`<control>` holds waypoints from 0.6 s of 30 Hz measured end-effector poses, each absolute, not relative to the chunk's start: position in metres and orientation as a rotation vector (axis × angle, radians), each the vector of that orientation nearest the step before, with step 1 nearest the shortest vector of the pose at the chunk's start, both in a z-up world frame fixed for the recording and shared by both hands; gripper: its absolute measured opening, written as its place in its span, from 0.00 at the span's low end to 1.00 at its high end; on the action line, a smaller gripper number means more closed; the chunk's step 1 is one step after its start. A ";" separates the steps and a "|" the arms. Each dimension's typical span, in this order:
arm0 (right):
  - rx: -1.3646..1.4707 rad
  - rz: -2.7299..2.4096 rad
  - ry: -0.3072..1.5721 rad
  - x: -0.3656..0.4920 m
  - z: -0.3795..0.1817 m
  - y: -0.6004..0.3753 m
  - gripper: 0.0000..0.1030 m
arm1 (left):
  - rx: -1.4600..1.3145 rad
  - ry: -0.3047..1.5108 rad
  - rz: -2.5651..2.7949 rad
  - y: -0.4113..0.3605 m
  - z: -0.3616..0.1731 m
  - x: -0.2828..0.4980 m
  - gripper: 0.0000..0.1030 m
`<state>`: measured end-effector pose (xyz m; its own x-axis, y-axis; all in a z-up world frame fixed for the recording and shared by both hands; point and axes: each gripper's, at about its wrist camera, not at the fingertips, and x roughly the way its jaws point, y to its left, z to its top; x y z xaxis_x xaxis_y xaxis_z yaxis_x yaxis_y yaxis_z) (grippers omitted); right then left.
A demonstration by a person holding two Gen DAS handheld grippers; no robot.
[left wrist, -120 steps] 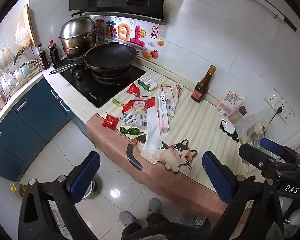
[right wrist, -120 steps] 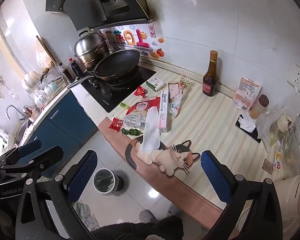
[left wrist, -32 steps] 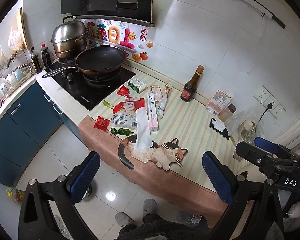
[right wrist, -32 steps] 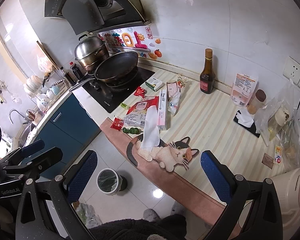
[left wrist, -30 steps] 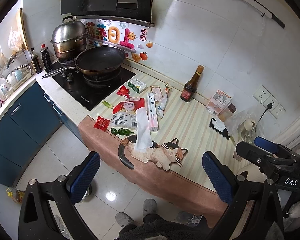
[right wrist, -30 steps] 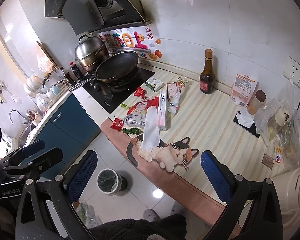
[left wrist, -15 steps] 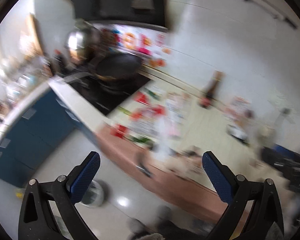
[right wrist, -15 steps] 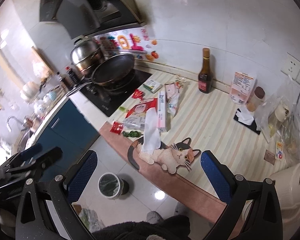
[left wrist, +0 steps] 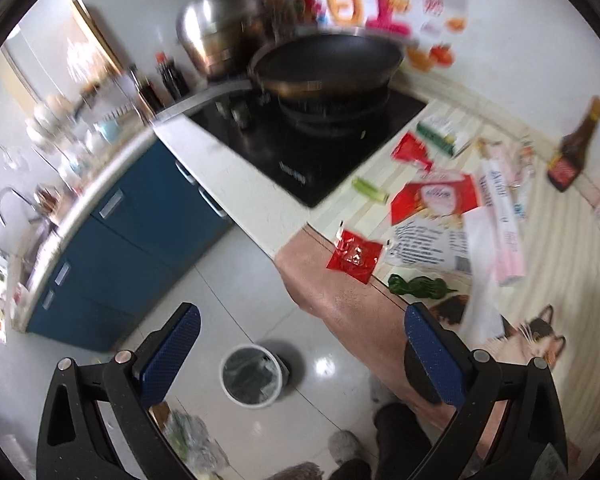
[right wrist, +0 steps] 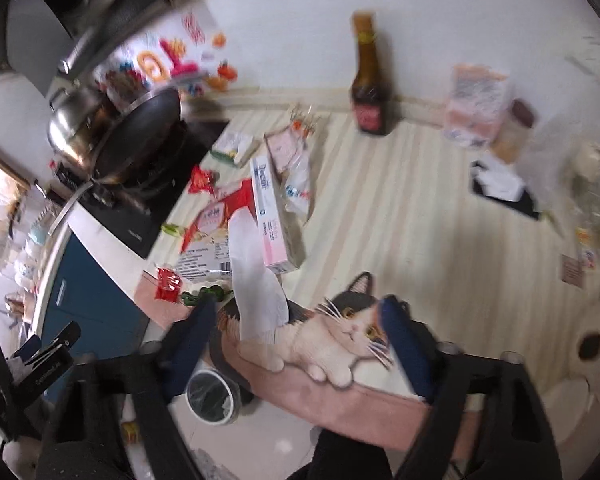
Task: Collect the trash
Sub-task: 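Grasp the sugar bag with the left tool while the right tool grasps the toothpaste box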
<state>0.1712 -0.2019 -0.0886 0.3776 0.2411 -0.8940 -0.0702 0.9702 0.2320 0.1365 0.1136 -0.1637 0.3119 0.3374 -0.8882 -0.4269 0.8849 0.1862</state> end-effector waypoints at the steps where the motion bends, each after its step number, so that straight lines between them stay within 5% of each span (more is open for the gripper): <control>1: 0.157 0.209 1.179 0.181 -0.100 -0.199 0.75 | -0.124 1.180 0.498 0.122 -0.173 0.146 1.00; 15: 0.054 0.320 1.486 0.338 -0.283 -0.104 0.74 | -0.580 1.469 0.150 0.145 -0.314 0.294 0.93; 17: 0.009 0.323 1.509 0.345 -0.300 -0.090 0.41 | -0.558 1.493 0.134 0.139 -0.322 0.303 0.92; 18: -0.008 0.324 1.521 0.347 -0.306 -0.086 0.40 | -0.548 1.506 0.126 0.135 -0.325 0.307 0.92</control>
